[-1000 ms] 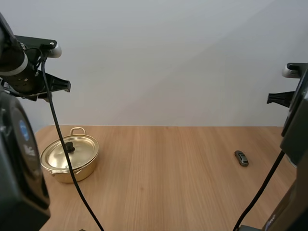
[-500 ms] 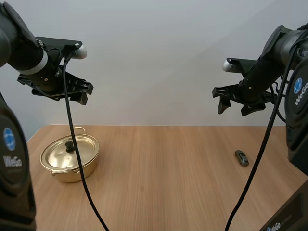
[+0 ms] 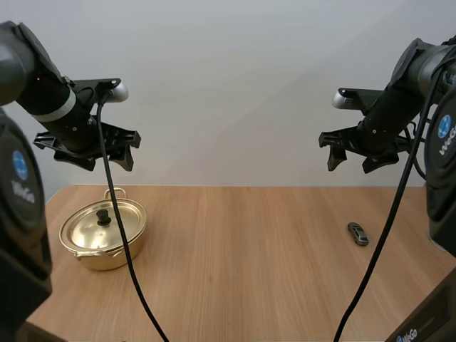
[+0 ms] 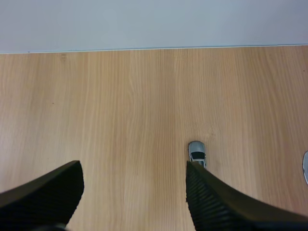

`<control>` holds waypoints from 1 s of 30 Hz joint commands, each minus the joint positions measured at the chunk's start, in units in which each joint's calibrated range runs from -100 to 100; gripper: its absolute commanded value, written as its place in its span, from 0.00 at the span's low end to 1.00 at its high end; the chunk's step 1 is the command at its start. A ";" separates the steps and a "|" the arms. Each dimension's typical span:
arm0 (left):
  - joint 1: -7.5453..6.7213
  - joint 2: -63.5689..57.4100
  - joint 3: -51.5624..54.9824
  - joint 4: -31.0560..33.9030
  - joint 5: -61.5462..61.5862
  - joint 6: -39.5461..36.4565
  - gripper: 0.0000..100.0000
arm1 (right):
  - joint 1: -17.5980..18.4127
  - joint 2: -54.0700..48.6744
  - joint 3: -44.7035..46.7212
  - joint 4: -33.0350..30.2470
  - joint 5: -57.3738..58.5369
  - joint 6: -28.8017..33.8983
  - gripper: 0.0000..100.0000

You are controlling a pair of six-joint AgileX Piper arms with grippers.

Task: Open the pot, put the car inside, and close it

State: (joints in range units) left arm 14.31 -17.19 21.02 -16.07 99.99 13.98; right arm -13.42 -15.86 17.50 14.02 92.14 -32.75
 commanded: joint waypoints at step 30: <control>3.21 9.06 9.14 6.97 -5.86 -3.24 1.00 | 0.04 0.05 -0.10 -2.24 2.97 -0.01 1.00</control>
State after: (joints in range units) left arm 17.50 -8.09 30.18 -9.71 95.83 10.77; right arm -13.42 -15.86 17.50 11.78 94.86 -32.75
